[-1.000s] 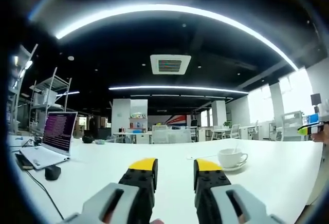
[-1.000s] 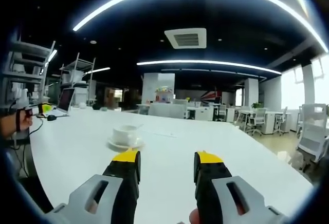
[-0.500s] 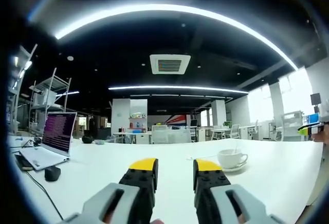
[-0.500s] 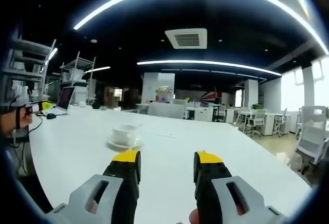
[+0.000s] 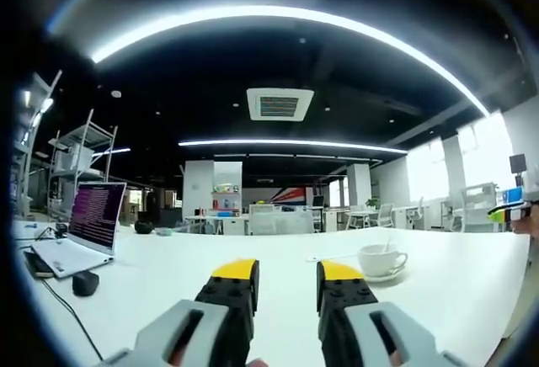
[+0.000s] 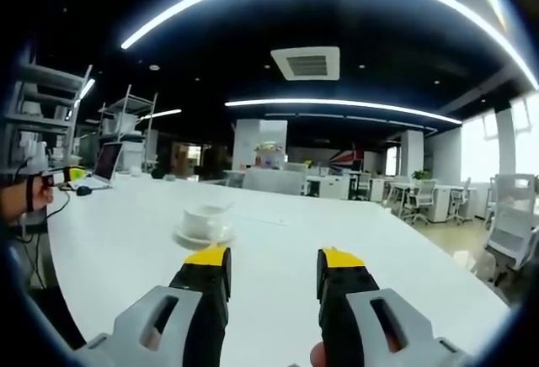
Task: Tidy tabletop coffee trays, cups and spoons，present forward
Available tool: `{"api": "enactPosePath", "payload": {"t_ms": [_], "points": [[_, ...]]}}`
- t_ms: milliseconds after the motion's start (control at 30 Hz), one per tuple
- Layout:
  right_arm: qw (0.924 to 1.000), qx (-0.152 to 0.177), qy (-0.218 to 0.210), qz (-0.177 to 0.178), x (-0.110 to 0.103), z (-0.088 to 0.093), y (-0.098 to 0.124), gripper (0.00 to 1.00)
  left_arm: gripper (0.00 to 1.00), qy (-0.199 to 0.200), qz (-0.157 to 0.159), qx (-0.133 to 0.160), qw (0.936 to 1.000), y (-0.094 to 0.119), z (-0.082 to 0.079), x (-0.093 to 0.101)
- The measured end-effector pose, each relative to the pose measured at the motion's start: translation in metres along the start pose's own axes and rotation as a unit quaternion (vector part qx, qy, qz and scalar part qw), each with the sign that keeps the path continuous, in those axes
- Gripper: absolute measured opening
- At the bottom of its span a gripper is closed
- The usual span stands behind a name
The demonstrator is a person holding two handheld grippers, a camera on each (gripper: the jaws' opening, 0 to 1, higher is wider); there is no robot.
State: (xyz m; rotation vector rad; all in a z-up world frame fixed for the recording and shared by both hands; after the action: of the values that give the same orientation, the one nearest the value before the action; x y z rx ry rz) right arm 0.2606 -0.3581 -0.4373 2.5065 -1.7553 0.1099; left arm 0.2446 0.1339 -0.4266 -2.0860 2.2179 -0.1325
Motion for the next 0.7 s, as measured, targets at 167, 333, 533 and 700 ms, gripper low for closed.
{"api": "enactPosePath", "payload": {"t_ms": [167,333,533,700], "points": [[1.0000,-0.002,-0.006,-0.001,-0.0006,0.0020,-0.0009,0.41,0.29,0.005,0.002,0.000,1.0000,-0.0004,0.0004,0.0002],[1.0000,-0.002,-0.009,0.003,0.0006,0.0025,-0.0009,0.41,0.29,0.004,0.001,-0.001,1.0000,-0.0001,0.0020,-0.0013],[1.0000,-0.002,-0.009,0.003,-0.0002,0.0026,-0.0010,0.41,0.29,0.003,0.001,-0.002,1.0000,0.0004,0.0017,-0.0022],[0.9999,-0.003,-0.010,0.003,-0.0011,0.0026,-0.0008,0.41,0.29,0.003,-0.001,0.001,1.0000,0.0002,-0.0004,-0.0046]]}}
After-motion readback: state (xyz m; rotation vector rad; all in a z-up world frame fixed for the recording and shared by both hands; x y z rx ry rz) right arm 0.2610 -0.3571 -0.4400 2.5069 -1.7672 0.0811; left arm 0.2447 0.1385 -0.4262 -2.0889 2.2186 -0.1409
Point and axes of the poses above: the point that each gripper's makers call its tool centre point, and the gripper's own axes: y roughly backward along the fingers, x roughly to its right, z roughly out of its underside, the point moved 1 cm from there along y, roughly backward along the fingers, and after that the axes turned 3 degrees about -z, right-handed, at the moved point
